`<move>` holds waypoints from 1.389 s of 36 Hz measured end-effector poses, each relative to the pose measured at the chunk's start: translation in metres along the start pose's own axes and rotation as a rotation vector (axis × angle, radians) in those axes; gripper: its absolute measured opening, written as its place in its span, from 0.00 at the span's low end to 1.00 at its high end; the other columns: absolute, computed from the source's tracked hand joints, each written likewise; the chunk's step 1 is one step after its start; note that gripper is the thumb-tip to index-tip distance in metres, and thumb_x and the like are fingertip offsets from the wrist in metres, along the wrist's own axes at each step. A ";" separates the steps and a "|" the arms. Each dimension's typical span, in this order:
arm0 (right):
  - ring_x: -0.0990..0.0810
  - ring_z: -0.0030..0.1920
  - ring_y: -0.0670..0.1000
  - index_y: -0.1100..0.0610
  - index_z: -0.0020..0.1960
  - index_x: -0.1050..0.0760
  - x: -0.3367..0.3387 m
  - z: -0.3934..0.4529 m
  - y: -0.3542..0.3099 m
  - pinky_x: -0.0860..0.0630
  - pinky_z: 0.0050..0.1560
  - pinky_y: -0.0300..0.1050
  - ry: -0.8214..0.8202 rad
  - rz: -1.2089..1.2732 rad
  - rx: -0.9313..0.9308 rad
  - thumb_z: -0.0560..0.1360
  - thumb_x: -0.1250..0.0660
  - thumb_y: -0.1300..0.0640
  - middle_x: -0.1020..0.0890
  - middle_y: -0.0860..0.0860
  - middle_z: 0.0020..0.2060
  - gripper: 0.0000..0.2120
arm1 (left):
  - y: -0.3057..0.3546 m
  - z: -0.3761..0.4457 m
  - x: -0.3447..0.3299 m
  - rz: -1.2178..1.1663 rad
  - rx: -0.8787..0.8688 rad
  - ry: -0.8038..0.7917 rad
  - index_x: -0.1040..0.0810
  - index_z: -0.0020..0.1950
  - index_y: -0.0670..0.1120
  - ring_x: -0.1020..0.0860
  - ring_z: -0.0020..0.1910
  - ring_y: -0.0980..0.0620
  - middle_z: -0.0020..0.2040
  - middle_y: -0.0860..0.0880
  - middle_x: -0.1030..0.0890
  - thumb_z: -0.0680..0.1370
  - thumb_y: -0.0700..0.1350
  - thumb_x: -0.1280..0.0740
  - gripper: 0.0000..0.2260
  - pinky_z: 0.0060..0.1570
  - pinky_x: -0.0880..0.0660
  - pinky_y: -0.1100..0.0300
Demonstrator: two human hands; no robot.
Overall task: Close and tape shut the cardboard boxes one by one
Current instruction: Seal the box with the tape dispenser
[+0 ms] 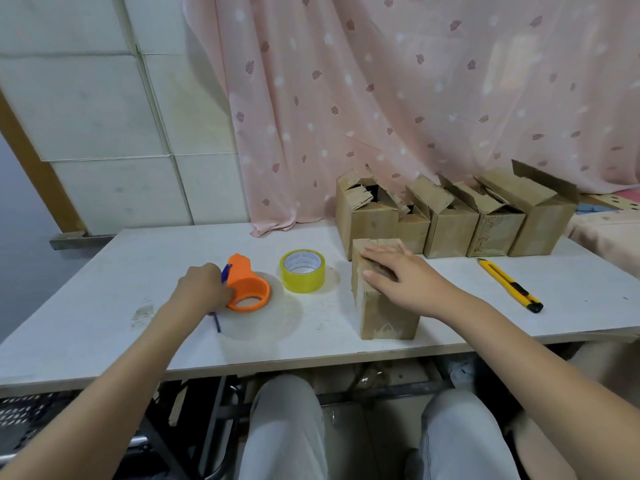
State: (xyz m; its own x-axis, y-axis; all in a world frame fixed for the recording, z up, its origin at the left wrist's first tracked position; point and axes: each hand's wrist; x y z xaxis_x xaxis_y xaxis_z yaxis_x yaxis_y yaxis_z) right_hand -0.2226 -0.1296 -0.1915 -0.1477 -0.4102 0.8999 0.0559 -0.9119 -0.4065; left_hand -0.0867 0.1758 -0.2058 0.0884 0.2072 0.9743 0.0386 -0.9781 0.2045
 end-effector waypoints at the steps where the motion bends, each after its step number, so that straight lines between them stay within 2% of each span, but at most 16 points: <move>1: 0.47 0.79 0.46 0.52 0.78 0.36 0.001 0.000 -0.001 0.66 0.77 0.42 -0.010 -0.064 0.024 0.83 0.43 0.45 0.36 0.48 0.78 0.25 | 0.003 -0.004 0.002 0.030 -0.005 0.023 0.33 0.38 0.44 0.27 0.33 0.49 0.37 0.46 0.27 0.79 0.49 0.35 0.14 0.31 0.34 0.59; 4: 0.46 0.80 0.49 0.51 0.76 0.33 0.006 0.003 -0.002 0.66 0.78 0.54 -0.019 -0.199 0.040 0.82 0.43 0.43 0.36 0.50 0.78 0.24 | 0.021 -0.021 0.010 0.092 -0.099 0.144 0.29 0.46 0.41 0.24 0.50 0.40 0.49 0.41 0.24 0.80 0.55 0.36 0.16 0.46 0.29 0.54; 7: 0.37 0.77 0.52 0.50 0.75 0.31 0.016 0.010 -0.004 0.47 0.77 0.53 0.099 -0.021 -0.104 0.81 0.39 0.43 0.31 0.51 0.75 0.24 | 0.062 -0.051 0.018 -0.056 -0.227 0.164 0.24 0.56 0.41 0.24 0.57 0.37 0.56 0.39 0.22 0.81 0.53 0.38 0.16 0.53 0.28 0.53; 10: 0.26 0.67 0.57 0.57 0.73 0.29 0.025 0.022 0.001 0.29 0.65 0.51 0.198 0.198 -0.340 0.80 0.36 0.46 0.23 0.55 0.67 0.25 | 0.111 -0.072 0.012 -0.380 -0.279 -0.176 0.24 0.50 0.40 0.18 0.46 0.40 0.51 0.40 0.17 0.83 0.50 0.41 0.14 0.49 0.21 0.51; 12: 0.20 0.56 0.59 0.63 0.67 0.26 0.028 0.030 0.006 0.23 0.58 0.54 0.178 0.325 -0.514 0.80 0.36 0.46 0.19 0.59 0.56 0.24 | 0.133 -0.079 0.002 -0.509 -0.291 -0.386 0.24 0.58 0.38 0.16 0.43 0.41 0.52 0.41 0.17 0.84 0.52 0.44 0.19 0.52 0.19 0.46; 15: 0.17 0.45 0.61 0.67 0.63 0.28 0.030 0.037 0.011 0.16 0.44 0.56 0.065 0.426 -0.670 0.80 0.36 0.44 0.18 0.61 0.49 0.26 | 0.152 -0.086 -0.008 -0.577 -0.287 -0.479 0.25 0.55 0.40 0.15 0.43 0.38 0.51 0.42 0.17 0.83 0.60 0.45 0.23 0.52 0.19 0.44; 18: 0.17 0.42 0.59 0.65 0.59 0.30 0.033 0.041 0.009 0.18 0.37 0.53 -0.035 0.526 -0.712 0.80 0.34 0.46 0.19 0.59 0.48 0.22 | 0.166 -0.091 -0.014 -0.657 -0.286 -0.526 0.28 0.47 0.40 0.16 0.43 0.34 0.44 0.43 0.19 0.84 0.56 0.43 0.18 0.52 0.19 0.49; 22: 0.16 0.41 0.58 0.63 0.46 0.27 0.036 0.046 0.013 0.17 0.47 0.56 -0.136 0.561 -0.743 0.79 0.31 0.48 0.17 0.59 0.42 0.17 | 0.170 -0.092 -0.017 -0.672 -0.292 -0.528 0.30 0.50 0.43 0.16 0.44 0.34 0.52 0.39 0.18 0.84 0.54 0.43 0.15 0.51 0.20 0.50; 25: 0.15 0.45 0.58 0.64 0.50 0.25 0.042 0.049 0.019 0.17 0.48 0.59 -0.191 0.663 -0.789 0.77 0.28 0.51 0.15 0.59 0.45 0.16 | 0.169 -0.089 -0.017 -0.682 -0.280 -0.564 0.29 0.52 0.43 0.17 0.46 0.32 0.54 0.37 0.19 0.84 0.54 0.42 0.14 0.52 0.19 0.48; 29: 0.15 0.43 0.57 0.65 0.55 0.24 0.051 0.048 0.024 0.16 0.40 0.57 -0.294 0.717 -0.837 0.77 0.28 0.51 0.17 0.59 0.47 0.18 | 0.166 -0.080 -0.014 -0.733 -0.242 -0.650 0.26 0.52 0.40 0.17 0.47 0.32 0.56 0.34 0.20 0.79 0.53 0.33 0.15 0.49 0.18 0.44; 32: 0.16 0.51 0.59 0.68 0.62 0.27 0.051 0.051 0.026 0.18 0.47 0.60 -0.336 0.701 -0.843 0.76 0.28 0.49 0.19 0.62 0.54 0.25 | 0.161 -0.076 -0.013 -0.777 -0.214 -0.674 0.25 0.59 0.34 0.16 0.45 0.33 0.55 0.33 0.19 0.77 0.51 0.29 0.21 0.47 0.17 0.46; 36: 0.17 0.56 0.60 0.67 0.62 0.26 0.054 0.056 0.019 0.20 0.55 0.61 -0.328 0.722 -0.819 0.78 0.29 0.49 0.20 0.63 0.59 0.23 | 0.158 -0.077 -0.005 -0.778 -0.224 -0.638 0.25 0.59 0.35 0.15 0.43 0.37 0.53 0.35 0.18 0.77 0.53 0.29 0.23 0.48 0.17 0.49; 41: 0.16 0.48 0.58 0.65 0.56 0.24 0.069 0.065 -0.005 0.18 0.51 0.58 -0.278 0.744 -0.734 0.78 0.30 0.49 0.18 0.61 0.53 0.19 | 0.142 -0.072 0.025 -0.786 -0.261 -0.551 0.23 0.58 0.34 0.15 0.44 0.37 0.51 0.35 0.17 0.76 0.53 0.28 0.23 0.48 0.17 0.48; 44: 0.16 0.44 0.56 0.63 0.54 0.23 0.077 0.079 -0.026 0.16 0.39 0.51 -0.259 0.701 -0.676 0.78 0.30 0.47 0.17 0.59 0.49 0.18 | 0.125 -0.070 0.050 -0.790 -0.272 -0.503 0.22 0.57 0.34 0.15 0.43 0.37 0.50 0.36 0.16 0.76 0.52 0.29 0.21 0.51 0.18 0.47; 48: 0.17 0.50 0.56 0.62 0.56 0.23 0.078 0.102 -0.068 0.17 0.49 0.53 -0.248 0.733 -0.581 0.79 0.32 0.45 0.18 0.58 0.52 0.19 | 0.096 -0.066 0.085 -0.786 -0.276 -0.384 0.20 0.54 0.35 0.15 0.42 0.39 0.50 0.35 0.16 0.79 0.49 0.31 0.16 0.48 0.17 0.49; 50: 0.18 0.43 0.55 0.61 0.49 0.24 0.075 0.112 -0.095 0.17 0.34 0.47 -0.247 0.751 -0.532 0.81 0.35 0.47 0.20 0.57 0.46 0.16 | 0.077 -0.060 0.102 -0.782 -0.256 -0.333 0.20 0.52 0.36 0.15 0.43 0.38 0.51 0.37 0.16 0.79 0.49 0.31 0.15 0.48 0.17 0.49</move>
State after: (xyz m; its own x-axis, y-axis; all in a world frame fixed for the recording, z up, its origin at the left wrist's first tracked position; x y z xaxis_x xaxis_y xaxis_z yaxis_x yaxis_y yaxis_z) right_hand -0.1286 -0.0747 -0.0677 -0.0393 -0.9330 0.3577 -0.4140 -0.3106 -0.8557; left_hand -0.1344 0.1206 -0.0852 0.4161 0.7740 0.4773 -0.0111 -0.5205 0.8538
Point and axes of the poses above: each hand's wrist, its own z-axis towards the middle knuckle, its own x-axis out of the back of the hand, y = z × x
